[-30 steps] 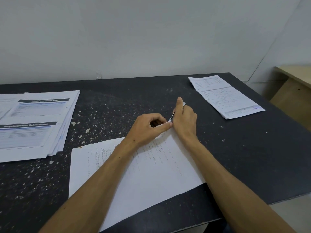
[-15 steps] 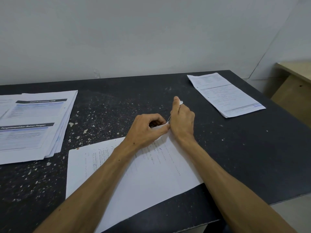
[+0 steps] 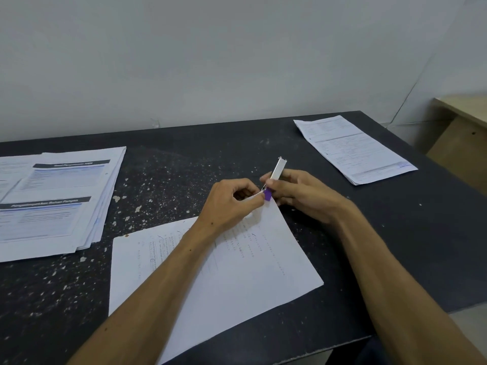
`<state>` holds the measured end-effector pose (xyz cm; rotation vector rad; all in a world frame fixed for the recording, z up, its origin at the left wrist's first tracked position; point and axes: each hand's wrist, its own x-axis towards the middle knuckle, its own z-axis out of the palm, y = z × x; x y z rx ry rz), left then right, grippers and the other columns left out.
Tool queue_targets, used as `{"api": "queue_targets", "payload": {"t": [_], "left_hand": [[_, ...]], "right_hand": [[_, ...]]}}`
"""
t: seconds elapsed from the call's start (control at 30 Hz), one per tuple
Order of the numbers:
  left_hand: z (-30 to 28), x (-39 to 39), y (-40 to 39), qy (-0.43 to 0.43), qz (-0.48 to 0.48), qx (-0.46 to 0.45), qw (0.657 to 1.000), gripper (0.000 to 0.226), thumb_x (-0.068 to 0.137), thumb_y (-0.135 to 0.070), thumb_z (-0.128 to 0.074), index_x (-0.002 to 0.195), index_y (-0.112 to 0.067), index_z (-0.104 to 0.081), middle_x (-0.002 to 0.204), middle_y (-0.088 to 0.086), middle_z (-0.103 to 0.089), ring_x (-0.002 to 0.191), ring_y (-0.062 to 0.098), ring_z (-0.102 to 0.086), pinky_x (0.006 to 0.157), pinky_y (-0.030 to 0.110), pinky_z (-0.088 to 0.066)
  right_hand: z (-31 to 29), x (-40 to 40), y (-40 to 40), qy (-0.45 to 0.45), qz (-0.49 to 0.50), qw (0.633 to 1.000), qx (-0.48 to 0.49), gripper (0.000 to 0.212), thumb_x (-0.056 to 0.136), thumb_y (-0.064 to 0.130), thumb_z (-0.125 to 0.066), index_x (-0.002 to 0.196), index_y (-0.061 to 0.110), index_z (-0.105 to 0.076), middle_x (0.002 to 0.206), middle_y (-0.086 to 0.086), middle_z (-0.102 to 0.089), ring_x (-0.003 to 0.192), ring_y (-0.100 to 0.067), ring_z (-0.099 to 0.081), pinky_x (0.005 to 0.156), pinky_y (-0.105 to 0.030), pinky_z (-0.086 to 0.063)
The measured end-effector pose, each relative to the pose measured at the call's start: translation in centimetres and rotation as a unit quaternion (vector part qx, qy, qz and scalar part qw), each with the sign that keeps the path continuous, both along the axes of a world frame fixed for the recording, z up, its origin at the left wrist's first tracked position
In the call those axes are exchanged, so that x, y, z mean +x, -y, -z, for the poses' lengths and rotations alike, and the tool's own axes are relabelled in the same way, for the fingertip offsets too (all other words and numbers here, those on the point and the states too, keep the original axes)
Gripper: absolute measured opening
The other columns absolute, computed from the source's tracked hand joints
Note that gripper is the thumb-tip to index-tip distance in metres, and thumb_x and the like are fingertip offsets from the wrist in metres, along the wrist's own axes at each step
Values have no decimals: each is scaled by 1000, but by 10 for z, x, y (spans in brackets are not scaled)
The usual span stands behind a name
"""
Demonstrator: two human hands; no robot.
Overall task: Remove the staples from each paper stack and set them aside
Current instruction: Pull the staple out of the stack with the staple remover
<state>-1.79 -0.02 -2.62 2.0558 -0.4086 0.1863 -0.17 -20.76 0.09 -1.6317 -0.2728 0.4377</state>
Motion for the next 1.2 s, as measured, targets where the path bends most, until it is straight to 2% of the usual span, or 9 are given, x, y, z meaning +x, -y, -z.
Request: {"api": "queue_targets", "payload": {"t": [0.1, 0.27, 0.43, 0.57, 0.73, 0.9, 1.03, 1.13, 1.2], "left_hand": [[0, 1, 0, -12, 5, -3, 1000, 12, 91, -26, -77, 86, -16, -79, 73, -5, -72, 65, 9, -63, 62, 22, -51], [1, 1, 0, -19, 2, -1, 1000, 10, 91, -26, -78, 85, -17, -79, 74, -3, -74, 69, 17, -67, 66, 33, -56], [1, 2, 1, -7, 2, 13, 1000, 8, 90, -26, -79, 85, -19, -81, 73, -5, -74, 66, 11, -67, 62, 25, -54], [0, 2, 0, -12, 9, 17, 1000, 8, 90, -27, -78, 87, -20, -81, 73, -6, -74, 66, 8, -66, 61, 19, -51], [0, 3, 0, -25, 6, 30, 999, 14, 90, -35, -78, 94, -22, -83, 76, -11, -75, 69, 6, -65, 60, 16, -49], [-1, 2, 0, -35, -10, 11, 999, 11, 94, -34, -73, 96, -29, -83, 83, -18, -77, 80, 2, -70, 67, 11, -51], [-1, 1, -2, -52, -26, -19, 998, 12, 95, -27, -73, 101, -27, -83, 95, -16, -79, 91, 4, -72, 80, 20, -57], [-2, 0, -2, -66, -10, -34, 997, 11, 94, -27, -76, 102, -26, -83, 96, -16, -78, 90, 2, -71, 76, 13, -52], [-4, -1, -1, -66, 11, -41, 997, 10, 94, -27, -76, 101, -23, -82, 95, -15, -78, 90, 2, -71, 75, 11, -51]], "right_hand": [[1, -1, 13, -25, -46, 998, 30, 35, 95, 2, -69, 129, -2, -63, 124, -24, -71, 119, -34, -69, 106, -39, -54], [8, 0, 9, 21, -19, 1000, -11, 29, 93, 1, -72, 121, -3, -67, 118, -23, -73, 113, -35, -71, 105, -42, -54], [10, -4, 5, 61, 15, 998, -30, 19, 92, -4, -71, 111, -5, -69, 107, -19, -76, 100, -26, -74, 90, -29, -57], [7, -5, 6, 61, 13, 997, -38, 20, 92, -1, -71, 112, -3, -69, 109, -19, -76, 104, -29, -74, 95, -31, -58], [6, -4, 11, 26, -4, 999, -20, 29, 89, 7, -76, 117, 3, -70, 116, -17, -75, 114, -34, -71, 111, -53, -48], [6, -6, 17, 18, 23, 1000, 6, 35, 87, 12, -79, 119, 2, -67, 119, -18, -74, 117, -34, -70, 113, -52, -47], [0, -7, 21, 9, 73, 996, 45, 22, 95, 2, -68, 117, 0, -67, 114, -20, -73, 107, -27, -71, 101, -40, -54], [-7, -6, 26, 12, 116, 993, 31, 17, 99, 8, -61, 114, 7, -69, 94, -4, -73, 90, -16, -66, 82, -31, -51], [-11, -6, 30, 34, 152, 987, -40, 20, 100, 16, -57, 110, 7, -71, 79, 6, -69, 77, -11, -61, 77, -32, -47]]}}
